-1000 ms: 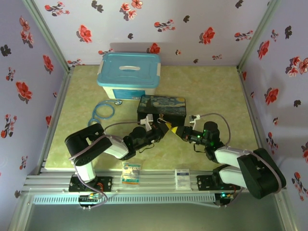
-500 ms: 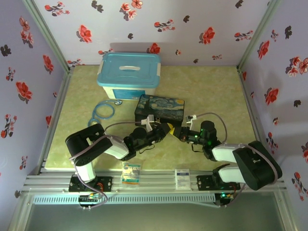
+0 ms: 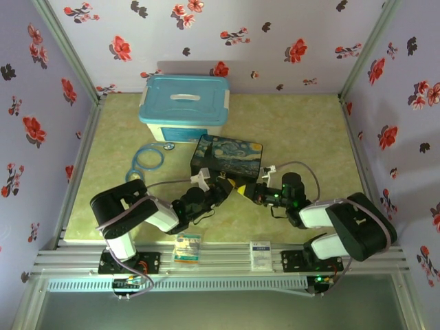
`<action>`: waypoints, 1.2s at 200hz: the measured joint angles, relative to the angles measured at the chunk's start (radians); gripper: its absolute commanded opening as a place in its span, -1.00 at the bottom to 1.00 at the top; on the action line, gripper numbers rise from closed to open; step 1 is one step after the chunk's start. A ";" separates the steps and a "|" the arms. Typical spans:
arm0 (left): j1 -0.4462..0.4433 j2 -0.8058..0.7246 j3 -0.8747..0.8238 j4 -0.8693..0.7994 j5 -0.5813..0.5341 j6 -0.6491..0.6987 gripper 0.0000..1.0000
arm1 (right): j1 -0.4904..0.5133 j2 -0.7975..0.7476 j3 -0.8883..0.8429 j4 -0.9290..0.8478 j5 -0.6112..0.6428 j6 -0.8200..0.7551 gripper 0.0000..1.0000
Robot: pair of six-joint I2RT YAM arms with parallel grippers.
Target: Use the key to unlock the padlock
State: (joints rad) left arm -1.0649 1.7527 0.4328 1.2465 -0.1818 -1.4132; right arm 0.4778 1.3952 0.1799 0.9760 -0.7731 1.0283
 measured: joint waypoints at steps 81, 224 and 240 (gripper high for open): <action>-0.004 0.000 -0.010 0.012 -0.012 -0.010 -1.00 | -0.019 0.011 0.001 0.015 -0.015 0.004 -1.00; -0.008 0.011 -0.006 0.021 -0.045 -0.006 -1.00 | -0.002 0.027 0.044 -0.031 -0.024 0.125 -1.00; -0.008 0.011 -0.003 0.021 -0.057 -0.006 -1.00 | 0.000 0.027 0.049 -0.031 -0.014 0.128 -1.00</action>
State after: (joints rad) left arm -1.0733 1.7641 0.4301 1.2671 -0.2386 -1.4193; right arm 0.4782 1.4227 0.2291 0.9455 -0.7876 1.1564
